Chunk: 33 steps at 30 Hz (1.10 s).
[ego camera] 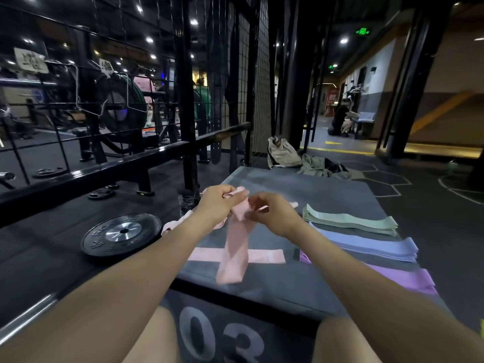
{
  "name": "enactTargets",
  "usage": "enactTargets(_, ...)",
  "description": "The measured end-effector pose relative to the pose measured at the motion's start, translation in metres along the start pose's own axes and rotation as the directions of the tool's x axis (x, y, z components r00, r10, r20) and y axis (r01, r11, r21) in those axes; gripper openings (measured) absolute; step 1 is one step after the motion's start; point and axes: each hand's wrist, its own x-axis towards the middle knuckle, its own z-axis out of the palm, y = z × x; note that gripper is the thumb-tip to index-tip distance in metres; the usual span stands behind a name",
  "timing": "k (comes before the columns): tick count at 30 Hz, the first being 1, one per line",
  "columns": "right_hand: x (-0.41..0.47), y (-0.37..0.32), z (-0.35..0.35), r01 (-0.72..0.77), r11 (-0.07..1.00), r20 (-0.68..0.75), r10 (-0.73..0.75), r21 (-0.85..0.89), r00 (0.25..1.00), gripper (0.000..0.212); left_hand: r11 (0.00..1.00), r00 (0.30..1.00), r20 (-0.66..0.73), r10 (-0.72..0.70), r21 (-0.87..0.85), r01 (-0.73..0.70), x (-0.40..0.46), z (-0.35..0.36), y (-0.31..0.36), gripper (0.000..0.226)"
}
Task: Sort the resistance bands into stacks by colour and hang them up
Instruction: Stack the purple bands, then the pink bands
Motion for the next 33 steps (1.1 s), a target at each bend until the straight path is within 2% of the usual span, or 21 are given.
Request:
enactTargets(2, 0.0, 0.0, -0.002, 0.005, 1.0, 0.003, -0.005, 0.01, 1.0, 0.009, 0.999, 0.999, 0.04, -0.029, -0.02, 0.03, 0.0, -0.004, 0.001, 0.018)
enactTargets(5, -0.003, 0.001, -0.007, -0.011, 0.998, 0.019, 0.009, 0.068, 1.0, 0.02, 0.998, 0.996, 0.069, -0.064, -0.024, 0.066, 0.0, -0.013, -0.001, 0.018)
enactTargets(8, -0.005, -0.004, -0.006, -0.032, 0.981, 0.02, 0.029, 0.189, 0.999, 0.007, 0.992, 0.991, 0.099, -0.09, -0.076, 0.098, -0.005, -0.018, 0.0, 0.027)
enactTargets(10, -0.002, -0.005, -0.004, -0.05, 0.969, 0.041, 0.041, 0.241, 0.998, 0.022, 0.991, 0.983, 0.161, -0.087, -0.088, 0.103, -0.008, -0.019, 0.004, 0.027)
enactTargets(12, 0.001, -0.004, -0.001, -0.084, 0.96, 0.109, 0.056, 0.266, 0.992, 0.033, 0.99, 0.974, 0.211, -0.079, -0.098, 0.102, -0.009, -0.018, 0.007, 0.01)
enactTargets(14, 0.0, -0.004, 0.0, -0.088, 0.955, 0.163, 0.042, 0.284, 0.986, 0.024, 0.993, 0.968, 0.241, -0.069, -0.079, 0.091, -0.013, -0.017, 0.012, 0.014)
enactTargets(16, -0.001, -0.005, -0.002, -0.055, 0.966, 0.133, 0.022, 0.252, 0.991, 0.01, 0.999, 0.97, 0.24, -0.045, 0.006, 0.045, -0.013, -0.022, 0.012, 0.015)
enactTargets(20, -0.002, -0.006, -0.012, -0.014, 0.991, -0.043, 0.02, 0.131, 0.999, 0.023, 0.943, 0.982, 0.187, 0.011, 0.326, -0.073, -0.006, -0.037, 0.005, 0.012)
enactTargets(25, 0.0, -0.011, -0.014, 0.016, 0.998, -0.166, -0.005, 0.061, 0.986, 0.007, 0.887, 0.994, 0.073, 0.081, 0.45, -0.106, -0.007, -0.031, 0.002, 0.017)
enactTargets(27, -0.003, -0.015, -0.014, 0.016, 0.997, -0.142, -0.006, 0.072, 0.99, 0.014, 0.914, 0.996, -0.002, 0.09, 0.397, -0.082, -0.008, -0.026, 0.004, 0.017)
enactTargets(30, -0.007, -0.015, -0.013, -0.008, 0.994, -0.028, 0.012, 0.113, 1.0, 0.018, 0.978, 0.995, -0.071, 0.066, 0.204, -0.051, -0.008, -0.024, 0.006, 0.021)
enactTargets(33, -0.009, -0.01, -0.009, -0.101, 0.954, 0.098, 0.076, 0.283, 0.992, 0.032, 0.999, 0.995, -0.091, 0.03, 0.018, -0.028, -0.008, -0.023, 0.006, 0.023)
